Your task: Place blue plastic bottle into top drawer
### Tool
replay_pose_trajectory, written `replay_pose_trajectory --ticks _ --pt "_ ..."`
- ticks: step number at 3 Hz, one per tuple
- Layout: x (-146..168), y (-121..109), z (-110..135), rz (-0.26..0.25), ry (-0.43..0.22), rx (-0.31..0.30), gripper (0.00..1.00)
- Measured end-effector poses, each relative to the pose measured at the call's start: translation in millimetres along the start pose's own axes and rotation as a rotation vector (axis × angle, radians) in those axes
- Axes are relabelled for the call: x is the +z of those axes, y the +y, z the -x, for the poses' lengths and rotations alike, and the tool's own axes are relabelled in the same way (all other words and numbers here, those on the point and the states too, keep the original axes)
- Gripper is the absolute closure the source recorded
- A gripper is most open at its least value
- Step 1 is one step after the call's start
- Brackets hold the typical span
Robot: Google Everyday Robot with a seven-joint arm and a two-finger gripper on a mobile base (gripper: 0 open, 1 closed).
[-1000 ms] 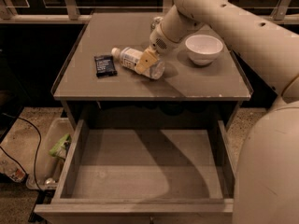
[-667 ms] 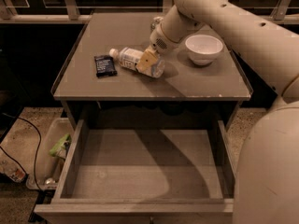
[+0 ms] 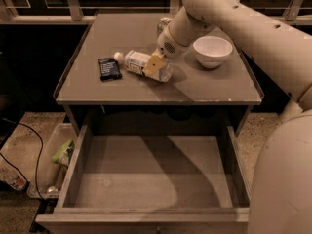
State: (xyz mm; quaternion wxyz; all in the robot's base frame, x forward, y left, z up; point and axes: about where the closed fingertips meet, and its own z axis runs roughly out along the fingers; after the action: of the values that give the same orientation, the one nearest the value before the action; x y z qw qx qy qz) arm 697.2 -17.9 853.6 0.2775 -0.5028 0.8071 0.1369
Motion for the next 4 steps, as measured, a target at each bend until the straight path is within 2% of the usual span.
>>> replay_pose_trajectory --ticks 1,2,4 --pt "-15 17 -16 0.047 -0.019 -0.010 1.00" --pt "-47 38 -29 0.071 -0.053 -0.033 1.00" --pt "-112 93 -69 0.044 -0.117 -0.082 1.00"
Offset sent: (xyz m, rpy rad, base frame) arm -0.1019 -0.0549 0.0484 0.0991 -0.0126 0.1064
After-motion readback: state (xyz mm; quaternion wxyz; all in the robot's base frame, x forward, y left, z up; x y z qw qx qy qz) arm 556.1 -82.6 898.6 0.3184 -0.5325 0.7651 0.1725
